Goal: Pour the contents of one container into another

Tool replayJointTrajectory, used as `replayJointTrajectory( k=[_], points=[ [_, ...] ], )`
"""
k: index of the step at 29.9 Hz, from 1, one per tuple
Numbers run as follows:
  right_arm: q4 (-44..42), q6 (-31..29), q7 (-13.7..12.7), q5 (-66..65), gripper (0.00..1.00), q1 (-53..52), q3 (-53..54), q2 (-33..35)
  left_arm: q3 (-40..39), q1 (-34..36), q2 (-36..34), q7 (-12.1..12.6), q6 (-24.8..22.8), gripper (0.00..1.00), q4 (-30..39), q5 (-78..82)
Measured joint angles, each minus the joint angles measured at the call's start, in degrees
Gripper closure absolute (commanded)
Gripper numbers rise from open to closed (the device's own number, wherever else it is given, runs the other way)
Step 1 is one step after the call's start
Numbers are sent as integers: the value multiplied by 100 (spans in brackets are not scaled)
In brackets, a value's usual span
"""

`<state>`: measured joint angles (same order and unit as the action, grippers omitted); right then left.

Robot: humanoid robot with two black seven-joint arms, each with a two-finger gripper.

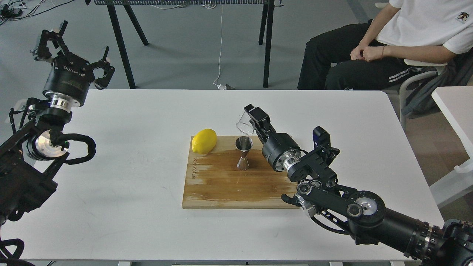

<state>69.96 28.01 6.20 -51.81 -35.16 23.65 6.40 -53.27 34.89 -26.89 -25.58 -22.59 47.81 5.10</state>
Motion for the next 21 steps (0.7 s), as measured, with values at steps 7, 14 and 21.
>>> replayJointTrajectory(
  k=[7, 14, 21],
  points=[
    [-23, -1, 152, -197, 72, -3, -264, 2, 0, 0, 0, 0, 7, 0, 0, 0],
    [-214, -1, 213, -610, 72, -82, -428, 2, 0, -8, 0, -10, 2, 0, 0, 0],
    [-374, -1, 325, -916, 72, -102, -561, 2, 0, -17, 0, -17, 0, 0, 0, 0]
  ],
)
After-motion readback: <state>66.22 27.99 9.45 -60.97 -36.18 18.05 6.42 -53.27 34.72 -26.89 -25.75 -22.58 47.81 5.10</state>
